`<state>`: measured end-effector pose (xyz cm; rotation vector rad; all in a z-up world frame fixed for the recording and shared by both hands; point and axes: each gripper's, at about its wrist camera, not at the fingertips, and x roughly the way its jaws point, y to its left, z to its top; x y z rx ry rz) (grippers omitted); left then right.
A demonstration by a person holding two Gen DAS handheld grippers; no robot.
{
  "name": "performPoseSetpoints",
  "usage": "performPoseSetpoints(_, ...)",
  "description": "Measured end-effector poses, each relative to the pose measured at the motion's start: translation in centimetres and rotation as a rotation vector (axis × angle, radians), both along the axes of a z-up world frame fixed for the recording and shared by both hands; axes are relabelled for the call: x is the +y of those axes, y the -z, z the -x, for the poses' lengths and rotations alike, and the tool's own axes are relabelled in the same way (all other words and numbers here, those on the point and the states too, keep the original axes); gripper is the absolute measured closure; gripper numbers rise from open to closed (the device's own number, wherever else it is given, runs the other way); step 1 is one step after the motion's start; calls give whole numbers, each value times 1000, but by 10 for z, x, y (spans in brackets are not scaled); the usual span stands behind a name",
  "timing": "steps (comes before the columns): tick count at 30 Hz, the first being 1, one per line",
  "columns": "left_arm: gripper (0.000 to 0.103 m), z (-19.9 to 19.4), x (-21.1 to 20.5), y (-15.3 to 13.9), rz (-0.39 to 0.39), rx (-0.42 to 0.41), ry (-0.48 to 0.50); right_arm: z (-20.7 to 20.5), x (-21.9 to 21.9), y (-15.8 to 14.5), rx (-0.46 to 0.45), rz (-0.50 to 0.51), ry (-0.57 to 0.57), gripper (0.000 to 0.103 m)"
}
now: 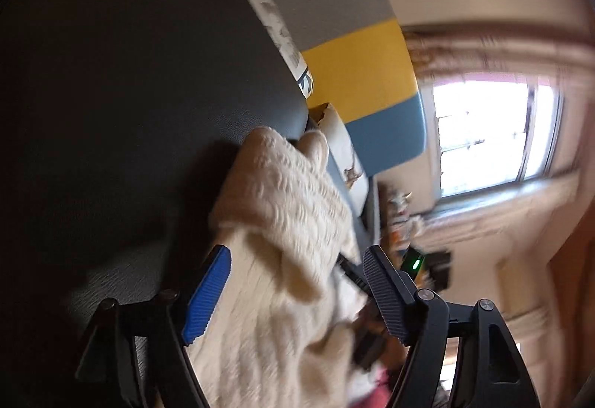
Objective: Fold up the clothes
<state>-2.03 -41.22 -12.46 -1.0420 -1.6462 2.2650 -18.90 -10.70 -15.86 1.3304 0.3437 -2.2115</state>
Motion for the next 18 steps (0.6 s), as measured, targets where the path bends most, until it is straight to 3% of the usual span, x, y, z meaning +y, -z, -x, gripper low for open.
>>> performPoseSetpoints(3, 29, 15, 0, 13, -96, -34, -19, 0, 0, 0, -2, 5, 2, 87)
performPoseSetpoints(8, 32, 27, 5, 19, -136, -29, -64, -3, 4, -2, 12, -3, -19, 87)
performPoseSetpoints(10, 49, 30, 4, 17, -128, -17, -81, -3, 4, -1, 17, -3, -18, 87)
performPoseSetpoints(11, 65, 33, 4, 18, -118, -31, -90, -3, 5, -1, 21, -3, -17, 87)
performPoseSetpoints(12, 87, 36, 3, 20, -114, -43, -95, -3, 5, -1, 24, -3, -16, 87)
performPoseSetpoints(13, 94, 39, 3, 22, -111, -54, -99, -3, 4, 0, 28, -4, -16, 87)
performPoseSetpoints(15, 96, 43, 1, 26, -96, -70, -129, -4, 3, 0, 33, -7, -16, 87)
performPoseSetpoints(18, 96, 46, -6, 8, 36, -64, -168, -3, 3, 0, 31, -4, -17, 87)
